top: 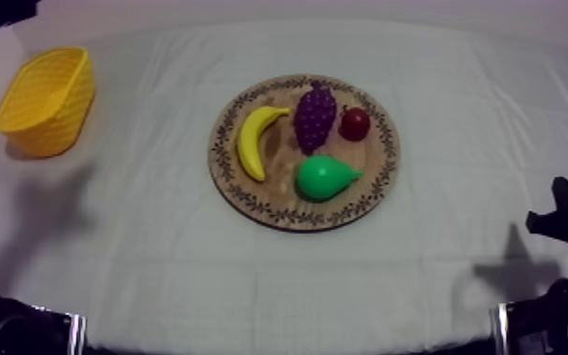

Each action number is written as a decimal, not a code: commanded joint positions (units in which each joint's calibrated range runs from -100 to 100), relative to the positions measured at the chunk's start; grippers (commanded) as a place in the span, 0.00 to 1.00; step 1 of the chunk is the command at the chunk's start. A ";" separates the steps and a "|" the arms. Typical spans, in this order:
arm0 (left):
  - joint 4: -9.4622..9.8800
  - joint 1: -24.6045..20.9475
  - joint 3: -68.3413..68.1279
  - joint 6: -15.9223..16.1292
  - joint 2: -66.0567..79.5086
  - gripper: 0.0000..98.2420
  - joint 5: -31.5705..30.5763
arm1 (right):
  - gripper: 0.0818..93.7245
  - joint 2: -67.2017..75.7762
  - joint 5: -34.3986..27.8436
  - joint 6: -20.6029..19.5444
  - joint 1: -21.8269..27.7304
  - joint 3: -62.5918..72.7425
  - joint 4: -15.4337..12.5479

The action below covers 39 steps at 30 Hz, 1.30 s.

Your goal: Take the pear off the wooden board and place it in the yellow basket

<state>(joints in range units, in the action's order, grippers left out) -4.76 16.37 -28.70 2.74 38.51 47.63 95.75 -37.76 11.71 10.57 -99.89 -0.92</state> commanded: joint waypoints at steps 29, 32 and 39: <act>8.29 23.20 27.58 1.56 -39.49 0.00 25.57 | 0.00 0.00 0.02 -0.01 0.00 0.00 0.01; 8.88 24.19 30.47 1.23 -42.51 0.00 27.54 | 0.00 0.00 0.02 -0.01 0.00 0.00 0.01; 10.71 25.87 35.41 1.15 -47.79 0.33 31.89 | 0.00 0.00 0.02 -0.01 0.00 0.00 0.01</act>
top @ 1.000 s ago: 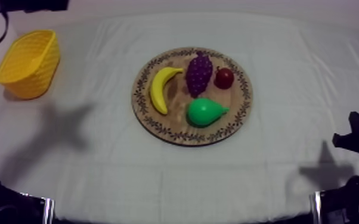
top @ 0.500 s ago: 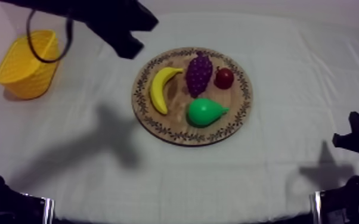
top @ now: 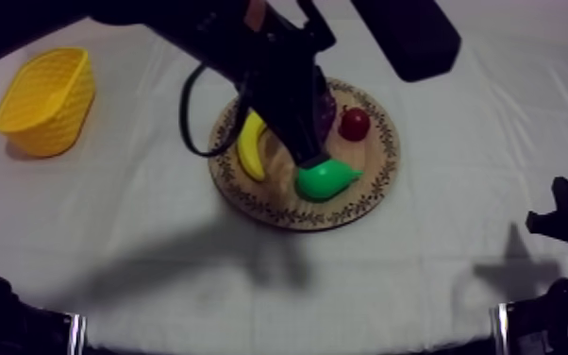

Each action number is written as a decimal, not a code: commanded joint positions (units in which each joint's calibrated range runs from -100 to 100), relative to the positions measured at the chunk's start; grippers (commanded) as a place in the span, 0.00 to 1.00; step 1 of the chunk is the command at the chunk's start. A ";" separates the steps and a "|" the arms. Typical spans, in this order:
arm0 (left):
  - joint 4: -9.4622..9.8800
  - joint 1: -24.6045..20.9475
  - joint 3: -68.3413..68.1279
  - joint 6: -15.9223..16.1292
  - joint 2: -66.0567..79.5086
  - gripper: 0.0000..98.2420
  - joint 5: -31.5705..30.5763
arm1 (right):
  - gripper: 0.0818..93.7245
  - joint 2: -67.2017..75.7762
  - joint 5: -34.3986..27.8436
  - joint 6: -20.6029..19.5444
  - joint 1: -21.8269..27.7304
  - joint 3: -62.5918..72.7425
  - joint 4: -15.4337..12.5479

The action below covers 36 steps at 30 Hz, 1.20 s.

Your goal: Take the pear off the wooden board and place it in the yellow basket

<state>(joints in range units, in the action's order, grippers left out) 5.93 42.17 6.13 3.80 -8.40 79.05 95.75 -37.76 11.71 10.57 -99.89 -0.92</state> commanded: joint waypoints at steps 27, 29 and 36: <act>0.70 -0.49 7.52 0.29 -22.83 0.98 2.77 | 0.00 0.00 0.02 -0.01 0.00 0.00 0.01; 0.61 -0.57 8.32 0.40 -24.88 0.98 2.86 | 0.00 0.00 0.02 -0.01 0.00 0.00 0.01; 0.12 -1.12 12.67 1.44 -31.17 0.98 4.03 | 0.00 0.00 0.02 -0.01 0.00 0.00 0.01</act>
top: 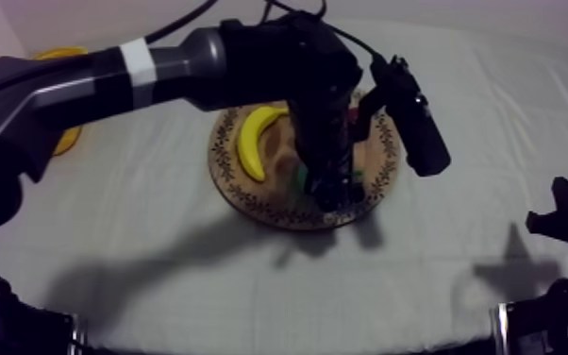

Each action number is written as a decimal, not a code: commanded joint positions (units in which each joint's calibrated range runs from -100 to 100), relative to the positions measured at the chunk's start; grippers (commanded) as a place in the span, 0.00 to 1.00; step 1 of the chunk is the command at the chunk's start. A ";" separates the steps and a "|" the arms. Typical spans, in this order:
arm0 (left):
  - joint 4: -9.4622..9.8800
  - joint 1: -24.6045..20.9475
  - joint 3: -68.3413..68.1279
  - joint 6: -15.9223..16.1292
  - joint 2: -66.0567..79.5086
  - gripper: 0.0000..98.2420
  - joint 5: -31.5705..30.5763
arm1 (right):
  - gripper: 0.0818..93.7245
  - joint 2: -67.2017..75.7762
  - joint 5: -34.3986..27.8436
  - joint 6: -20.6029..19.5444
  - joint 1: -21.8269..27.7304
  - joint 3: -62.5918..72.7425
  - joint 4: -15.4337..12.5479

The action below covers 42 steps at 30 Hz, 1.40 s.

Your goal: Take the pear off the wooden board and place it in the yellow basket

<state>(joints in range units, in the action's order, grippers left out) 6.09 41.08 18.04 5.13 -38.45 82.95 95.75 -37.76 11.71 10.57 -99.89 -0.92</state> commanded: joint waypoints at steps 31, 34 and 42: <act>-2.71 -1.83 6.22 1.06 -10.12 0.30 1.02 | 0.00 0.00 0.02 -0.01 0.00 0.00 0.01; -2.55 -2.03 2.47 -0.11 -5.24 0.29 1.02 | 0.00 0.00 0.02 -0.01 0.00 0.00 0.01; -0.96 -5.57 -4.01 -3.91 16.46 0.33 2.40 | 0.00 0.00 0.02 -0.01 0.00 0.00 0.01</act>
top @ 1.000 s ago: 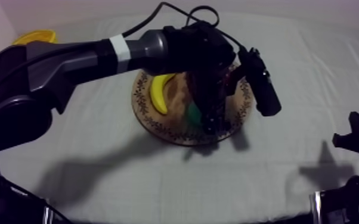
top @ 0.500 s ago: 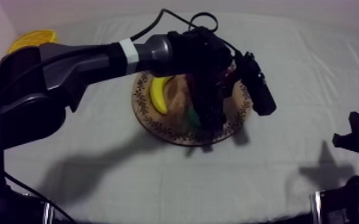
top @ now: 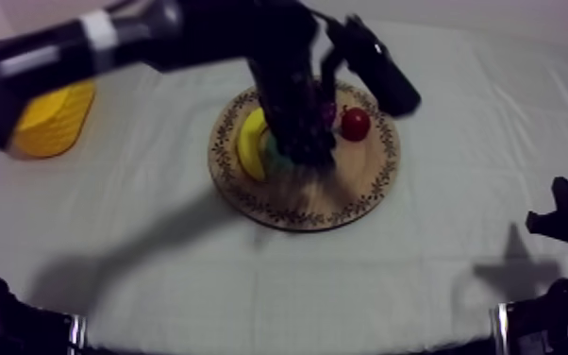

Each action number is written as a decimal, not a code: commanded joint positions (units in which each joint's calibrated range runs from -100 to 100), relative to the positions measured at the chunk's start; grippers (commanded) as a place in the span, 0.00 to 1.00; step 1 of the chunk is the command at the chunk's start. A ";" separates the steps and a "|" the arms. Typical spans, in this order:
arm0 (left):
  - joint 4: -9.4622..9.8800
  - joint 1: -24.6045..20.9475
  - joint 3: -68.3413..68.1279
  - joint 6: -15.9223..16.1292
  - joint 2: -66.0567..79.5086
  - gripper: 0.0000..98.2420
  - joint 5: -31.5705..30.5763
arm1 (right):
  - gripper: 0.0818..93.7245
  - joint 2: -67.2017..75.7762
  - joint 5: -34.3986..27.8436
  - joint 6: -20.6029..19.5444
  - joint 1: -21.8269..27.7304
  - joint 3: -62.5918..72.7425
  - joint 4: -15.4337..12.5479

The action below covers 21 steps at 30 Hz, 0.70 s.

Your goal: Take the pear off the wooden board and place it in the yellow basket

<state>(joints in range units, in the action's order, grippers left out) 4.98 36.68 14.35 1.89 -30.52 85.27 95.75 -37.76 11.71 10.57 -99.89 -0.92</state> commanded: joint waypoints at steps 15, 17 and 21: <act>1.58 -24.32 2.75 -0.08 28.97 0.35 1.41 | 0.00 0.00 0.02 -0.01 0.00 0.00 0.01; 1.55 -27.49 3.19 0.60 28.31 0.35 0.86 | 0.00 0.00 0.02 -0.01 0.00 0.00 0.01; 1.42 -32.68 4.08 1.29 25.00 0.34 -0.02 | 0.00 0.00 0.02 -0.01 0.00 0.00 0.01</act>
<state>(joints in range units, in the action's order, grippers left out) 6.42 9.30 18.35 3.13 -4.35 85.55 95.75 -37.76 11.71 10.57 -99.89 -0.92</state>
